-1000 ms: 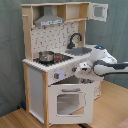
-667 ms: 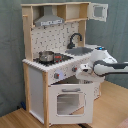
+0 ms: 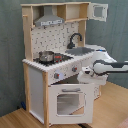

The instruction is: Play with the kitchen

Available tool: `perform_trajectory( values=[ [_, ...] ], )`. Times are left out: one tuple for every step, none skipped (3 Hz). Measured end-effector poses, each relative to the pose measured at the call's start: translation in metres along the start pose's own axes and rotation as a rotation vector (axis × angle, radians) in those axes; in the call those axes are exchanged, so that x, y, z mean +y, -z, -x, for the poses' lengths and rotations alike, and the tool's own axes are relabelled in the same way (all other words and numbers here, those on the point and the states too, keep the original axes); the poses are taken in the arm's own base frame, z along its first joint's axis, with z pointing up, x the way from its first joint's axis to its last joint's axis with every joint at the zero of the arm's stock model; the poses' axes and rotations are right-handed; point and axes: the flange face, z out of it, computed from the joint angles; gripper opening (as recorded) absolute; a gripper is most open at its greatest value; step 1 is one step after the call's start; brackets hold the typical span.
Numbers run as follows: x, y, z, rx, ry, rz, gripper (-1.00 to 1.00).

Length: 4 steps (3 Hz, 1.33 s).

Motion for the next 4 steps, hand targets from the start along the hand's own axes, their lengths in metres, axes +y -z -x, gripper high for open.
perform_trajectory(
  values=[
    [0.002, -0.008, -0.016, 0.004, -0.054, -0.026, -1.00],
    [0.000, -0.008, -0.039, 0.009, -0.097, -0.024, -1.00],
    [-0.003, -0.011, -0.060, 0.012, -0.147, -0.028, -1.00],
    [-0.012, -0.017, -0.094, 0.015, -0.145, -0.035, -1.00]
  ],
)
